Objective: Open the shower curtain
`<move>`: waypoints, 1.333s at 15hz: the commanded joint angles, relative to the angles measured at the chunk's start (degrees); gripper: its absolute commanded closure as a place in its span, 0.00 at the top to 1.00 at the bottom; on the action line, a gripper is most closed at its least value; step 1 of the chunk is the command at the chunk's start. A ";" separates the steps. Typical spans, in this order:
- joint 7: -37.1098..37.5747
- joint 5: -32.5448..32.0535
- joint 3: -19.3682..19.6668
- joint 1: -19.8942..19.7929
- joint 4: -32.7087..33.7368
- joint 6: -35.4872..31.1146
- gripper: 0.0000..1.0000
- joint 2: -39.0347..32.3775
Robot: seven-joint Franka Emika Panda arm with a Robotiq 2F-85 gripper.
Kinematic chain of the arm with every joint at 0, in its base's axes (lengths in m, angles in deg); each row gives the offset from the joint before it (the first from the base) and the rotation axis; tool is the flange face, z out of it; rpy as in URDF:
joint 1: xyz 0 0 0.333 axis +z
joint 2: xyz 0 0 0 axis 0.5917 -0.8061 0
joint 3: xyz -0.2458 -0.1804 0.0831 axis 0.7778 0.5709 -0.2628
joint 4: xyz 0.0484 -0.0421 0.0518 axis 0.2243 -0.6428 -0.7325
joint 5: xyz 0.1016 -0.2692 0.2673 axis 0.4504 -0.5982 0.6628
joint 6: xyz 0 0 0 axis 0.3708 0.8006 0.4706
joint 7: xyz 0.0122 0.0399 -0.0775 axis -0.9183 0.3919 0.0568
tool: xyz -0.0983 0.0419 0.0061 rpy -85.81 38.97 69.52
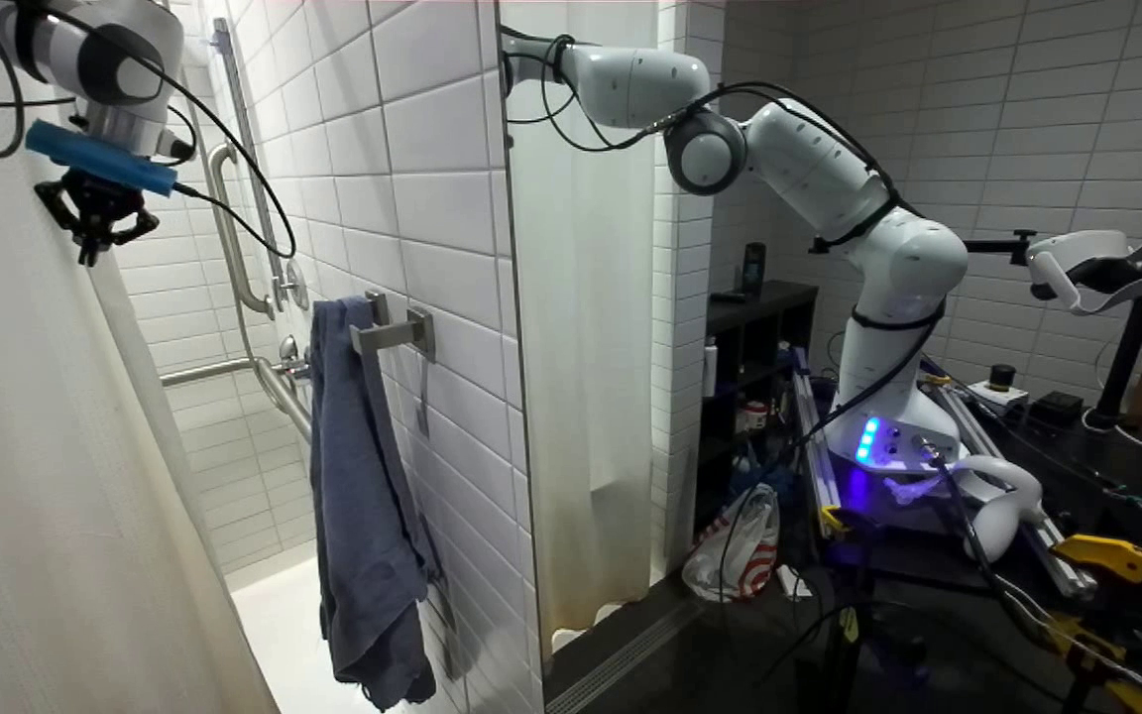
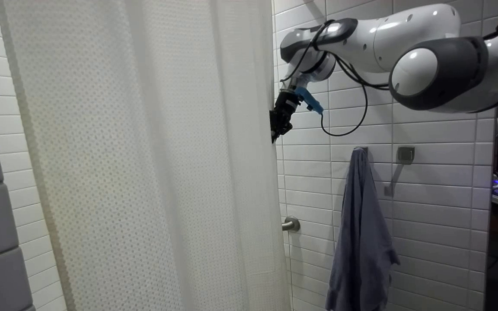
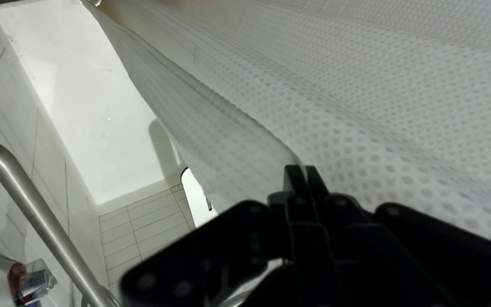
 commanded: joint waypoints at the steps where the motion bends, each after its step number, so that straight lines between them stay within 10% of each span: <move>1: -1.18 -1.52 0.02 1.43 2.01 3.67 0.01 -1.08; 20: -5.52 -2.34 0.33 7.07 5.59 12.11 0.01 -3.74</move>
